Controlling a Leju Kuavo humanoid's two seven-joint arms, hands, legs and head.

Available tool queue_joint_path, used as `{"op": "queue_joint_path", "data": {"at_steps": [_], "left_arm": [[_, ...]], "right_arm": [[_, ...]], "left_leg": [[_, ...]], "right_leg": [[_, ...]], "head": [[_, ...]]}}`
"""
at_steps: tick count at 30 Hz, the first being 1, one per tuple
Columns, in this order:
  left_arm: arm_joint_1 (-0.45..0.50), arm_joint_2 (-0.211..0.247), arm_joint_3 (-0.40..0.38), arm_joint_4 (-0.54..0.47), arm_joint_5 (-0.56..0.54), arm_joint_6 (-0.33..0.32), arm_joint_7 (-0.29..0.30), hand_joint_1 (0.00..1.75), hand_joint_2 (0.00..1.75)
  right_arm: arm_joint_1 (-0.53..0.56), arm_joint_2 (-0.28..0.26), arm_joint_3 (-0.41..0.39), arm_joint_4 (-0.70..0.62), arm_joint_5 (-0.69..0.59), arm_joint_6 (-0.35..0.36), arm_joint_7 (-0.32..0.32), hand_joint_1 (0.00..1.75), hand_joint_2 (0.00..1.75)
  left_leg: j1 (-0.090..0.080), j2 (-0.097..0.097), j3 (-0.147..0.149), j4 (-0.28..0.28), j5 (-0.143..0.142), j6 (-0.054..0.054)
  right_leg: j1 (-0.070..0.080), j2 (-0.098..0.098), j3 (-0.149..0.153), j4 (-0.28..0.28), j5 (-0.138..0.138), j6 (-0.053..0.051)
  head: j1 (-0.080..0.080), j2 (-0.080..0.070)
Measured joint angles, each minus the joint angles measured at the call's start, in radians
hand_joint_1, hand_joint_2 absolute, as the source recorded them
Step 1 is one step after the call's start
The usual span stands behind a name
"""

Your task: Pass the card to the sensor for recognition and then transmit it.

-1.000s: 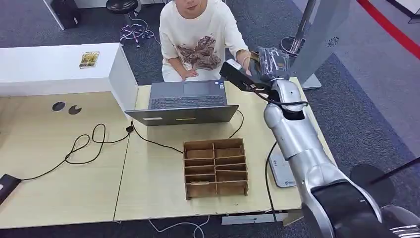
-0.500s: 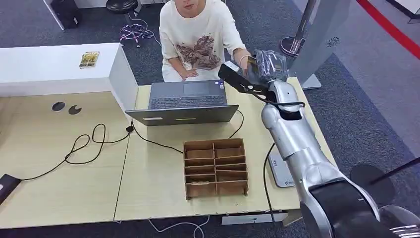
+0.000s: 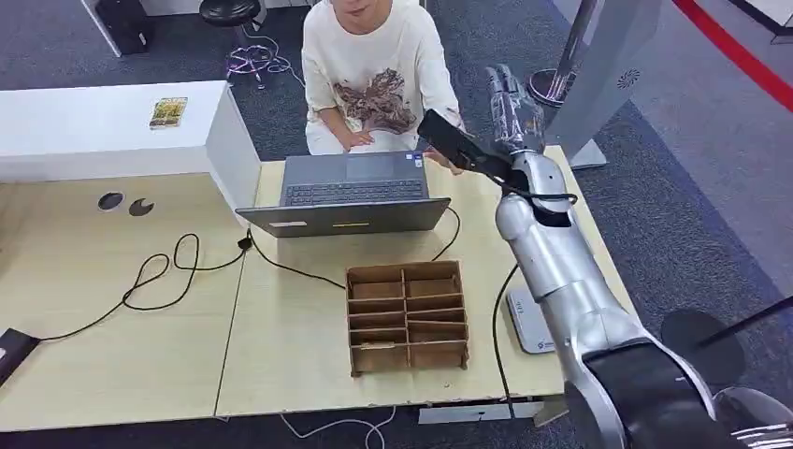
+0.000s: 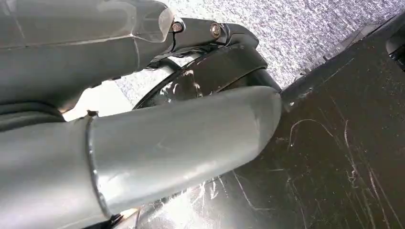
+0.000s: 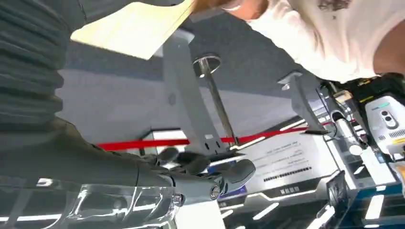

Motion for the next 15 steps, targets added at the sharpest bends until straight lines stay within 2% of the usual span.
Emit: {"op": "queue_joint_path", "data": {"at_steps": [5, 10, 15], "left_arm": [[0.000, 0.000, 0.000, 0.000, 0.012, 0.001, 0.000, 0.00, 0.00], [0.001, 0.000, 0.002, 0.000, 0.022, 0.001, -0.003, 0.00, 0.00], [0.003, 0.003, 0.004, 0.000, 0.035, 0.001, -0.010, 0.00, 0.00]], "right_arm": [[0.023, 0.039, -0.086, -0.061, -0.225, 0.063, -0.080, 0.00, 1.75], [0.045, 0.066, -0.154, -0.112, -0.362, 0.108, -0.132, 0.00, 1.75], [0.101, 0.079, -0.192, -0.205, -0.560, 0.160, -0.164, 0.00, 1.75]], "left_leg": [[0.000, 0.000, 0.000, 0.000, 0.000, 0.000], [0.000, 0.000, 0.000, 0.000, 0.000, 0.000], [0.000, -0.001, 0.000, 0.000, 0.000, 0.000]], "right_leg": [[0.000, 0.000, 0.000, 0.000, 0.000, 0.000], [0.000, 0.000, 0.000, 0.000, 0.000, 0.000], [0.000, -0.001, 0.000, 0.000, 0.000, 0.000]], "head": [[0.000, 0.000], [0.000, 0.000], [0.000, 0.000]]}}
